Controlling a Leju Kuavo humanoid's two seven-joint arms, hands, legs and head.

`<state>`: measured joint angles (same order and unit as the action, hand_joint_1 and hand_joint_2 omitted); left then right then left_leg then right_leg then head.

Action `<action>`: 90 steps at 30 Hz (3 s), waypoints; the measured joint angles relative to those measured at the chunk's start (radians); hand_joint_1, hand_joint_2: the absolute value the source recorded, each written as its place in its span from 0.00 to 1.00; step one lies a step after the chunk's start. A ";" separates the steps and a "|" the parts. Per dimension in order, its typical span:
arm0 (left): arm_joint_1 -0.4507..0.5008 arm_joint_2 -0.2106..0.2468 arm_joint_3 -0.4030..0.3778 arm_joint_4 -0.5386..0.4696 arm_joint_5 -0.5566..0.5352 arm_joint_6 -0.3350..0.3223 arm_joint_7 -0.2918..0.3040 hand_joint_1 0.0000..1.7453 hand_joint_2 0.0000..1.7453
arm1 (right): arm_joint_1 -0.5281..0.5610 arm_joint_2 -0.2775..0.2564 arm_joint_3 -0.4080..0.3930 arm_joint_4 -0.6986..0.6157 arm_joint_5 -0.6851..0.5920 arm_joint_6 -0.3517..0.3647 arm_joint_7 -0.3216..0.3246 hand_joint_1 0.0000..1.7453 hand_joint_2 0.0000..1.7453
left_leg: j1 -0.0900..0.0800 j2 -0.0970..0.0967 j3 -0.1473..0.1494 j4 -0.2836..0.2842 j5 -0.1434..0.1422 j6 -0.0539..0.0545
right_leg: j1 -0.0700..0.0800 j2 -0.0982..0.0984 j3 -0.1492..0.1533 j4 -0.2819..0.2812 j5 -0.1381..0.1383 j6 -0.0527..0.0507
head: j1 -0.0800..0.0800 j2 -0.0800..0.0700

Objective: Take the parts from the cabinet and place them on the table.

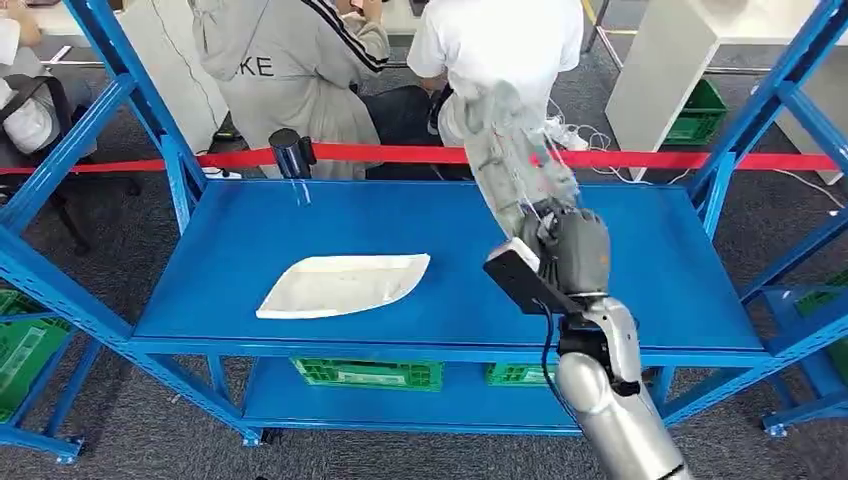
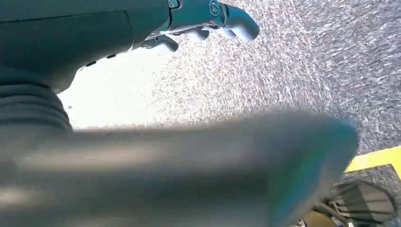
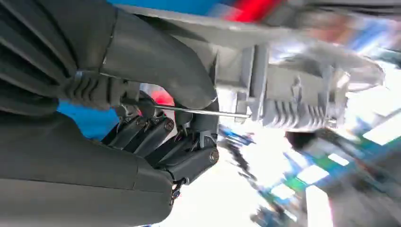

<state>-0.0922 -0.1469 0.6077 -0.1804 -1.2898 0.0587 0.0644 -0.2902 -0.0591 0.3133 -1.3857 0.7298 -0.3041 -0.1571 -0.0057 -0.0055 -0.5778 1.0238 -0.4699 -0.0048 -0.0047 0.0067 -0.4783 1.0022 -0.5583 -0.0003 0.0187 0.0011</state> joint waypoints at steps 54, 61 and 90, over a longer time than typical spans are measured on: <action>-0.003 0.008 0.004 0.001 0.037 -0.034 0.068 0.00 1.00 | -0.202 0.033 0.330 -0.220 0.080 -0.056 0.056 1.00 1.00 | 0.006 0.003 -0.001 -0.015 0.013 0.023 | -0.004 -0.003 -0.025 0.047 -0.036 0.015 | 0.004 0.000; -0.003 0.007 0.009 0.001 0.045 -0.032 0.067 0.00 1.00 | -0.206 0.018 0.340 -0.188 0.072 -0.061 0.056 1.00 1.00 | 0.013 0.005 -0.014 0.001 0.015 0.016 | -0.016 -0.003 -0.124 0.190 -0.010 0.024 | 0.005 0.000; -0.031 0.005 0.013 0.000 0.012 -0.053 0.077 0.00 1.00 | -0.169 0.006 0.332 -0.176 0.137 -0.073 0.099 1.00 1.00 | 0.016 0.009 -0.051 -0.012 0.048 0.010 | -0.003 -0.003 -0.237 0.335 -0.032 0.015 | 0.001 0.000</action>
<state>-0.1231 -0.1415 0.6203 -0.1801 -1.2775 0.0061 0.1411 -0.4594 -0.0530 0.6451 -1.5618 0.8663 -0.3769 -0.0580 0.0102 0.0034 -0.6289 1.0119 -0.4223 0.0054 -0.0081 0.0038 -0.7155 1.3370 -0.5903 0.0146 0.0195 0.0011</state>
